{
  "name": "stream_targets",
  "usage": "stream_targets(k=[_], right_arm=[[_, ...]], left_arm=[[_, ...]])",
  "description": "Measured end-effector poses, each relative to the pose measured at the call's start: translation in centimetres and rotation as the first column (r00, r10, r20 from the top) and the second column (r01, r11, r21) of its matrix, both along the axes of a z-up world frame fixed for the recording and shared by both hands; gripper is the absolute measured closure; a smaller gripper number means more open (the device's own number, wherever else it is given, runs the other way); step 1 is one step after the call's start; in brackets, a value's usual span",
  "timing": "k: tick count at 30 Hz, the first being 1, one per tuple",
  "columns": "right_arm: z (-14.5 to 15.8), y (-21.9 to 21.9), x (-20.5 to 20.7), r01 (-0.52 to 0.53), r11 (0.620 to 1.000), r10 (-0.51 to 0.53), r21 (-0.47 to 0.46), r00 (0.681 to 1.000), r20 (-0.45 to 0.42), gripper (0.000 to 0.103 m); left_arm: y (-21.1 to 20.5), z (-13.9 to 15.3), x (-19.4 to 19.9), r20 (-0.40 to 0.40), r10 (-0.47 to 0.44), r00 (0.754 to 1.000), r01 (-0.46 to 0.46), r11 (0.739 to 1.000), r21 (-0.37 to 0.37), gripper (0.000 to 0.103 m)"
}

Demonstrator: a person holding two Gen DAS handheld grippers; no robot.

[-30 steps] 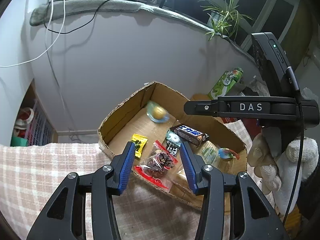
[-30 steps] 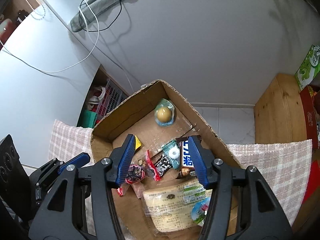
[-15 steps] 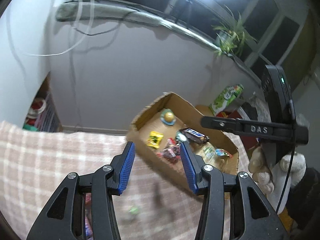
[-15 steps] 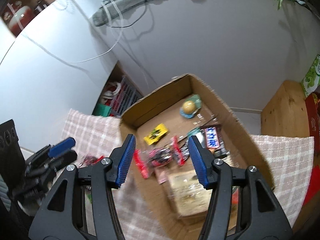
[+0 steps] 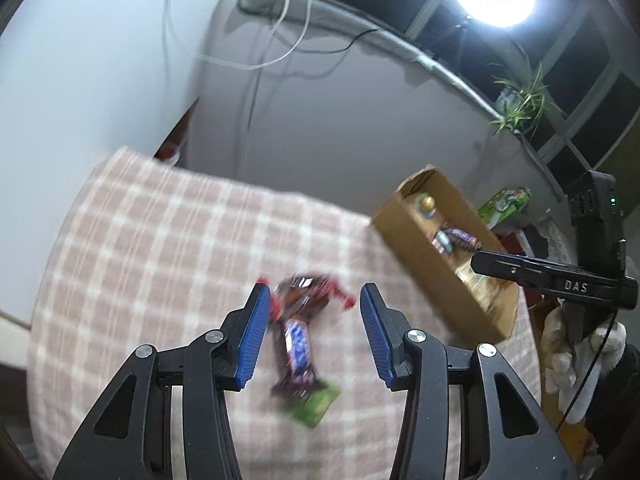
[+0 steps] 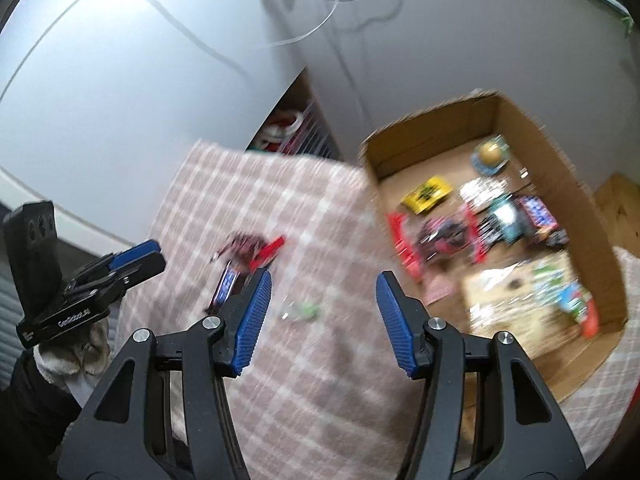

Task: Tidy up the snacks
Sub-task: 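Move both tools back over the Snickers bar and small green candy, then grasp the Snickers bar with the left tool while the right tool grasps the small green candy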

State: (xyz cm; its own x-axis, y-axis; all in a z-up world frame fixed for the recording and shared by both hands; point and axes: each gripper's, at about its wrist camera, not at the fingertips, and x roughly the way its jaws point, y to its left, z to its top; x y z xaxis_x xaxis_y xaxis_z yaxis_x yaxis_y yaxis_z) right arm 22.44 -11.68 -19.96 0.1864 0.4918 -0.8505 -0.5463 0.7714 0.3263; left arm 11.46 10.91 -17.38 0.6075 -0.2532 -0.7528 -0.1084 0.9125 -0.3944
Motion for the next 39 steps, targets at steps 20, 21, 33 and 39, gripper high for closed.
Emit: stream_targets(k=[20, 21, 33, 39], right_arm=[[-7.1, 4.2, -3.5, -0.026, 0.982, 0.032, -0.189, 0.999, 0.025, 0.046], [-7.2, 4.4, -3.5, -0.028, 0.981, 0.034, -0.194, 0.999, 0.027, 0.046], [-8.3, 5.9, -3.2, -0.048, 0.969, 0.061, -0.244, 0.997, 0.048, 0.046], [-8.3, 6.7, -3.2, -0.056, 0.962, 0.077, -0.269, 0.995, 0.067, 0.046]], left_arm=[[-2.4, -5.0, -1.6, -0.102, -0.016, 0.995, 0.020, 0.999, 0.037, 0.058], [-2.5, -5.0, -1.6, -0.104, -0.018, 0.994, 0.022, 0.999, 0.041, 0.058], [-3.1, -6.2, -0.5, -0.131, -0.014, 0.991, 0.022, 0.998, 0.058, 0.058], [-3.6, -6.9, 0.3, -0.153, -0.018, 0.988, 0.028, 0.997, 0.069, 0.058]])
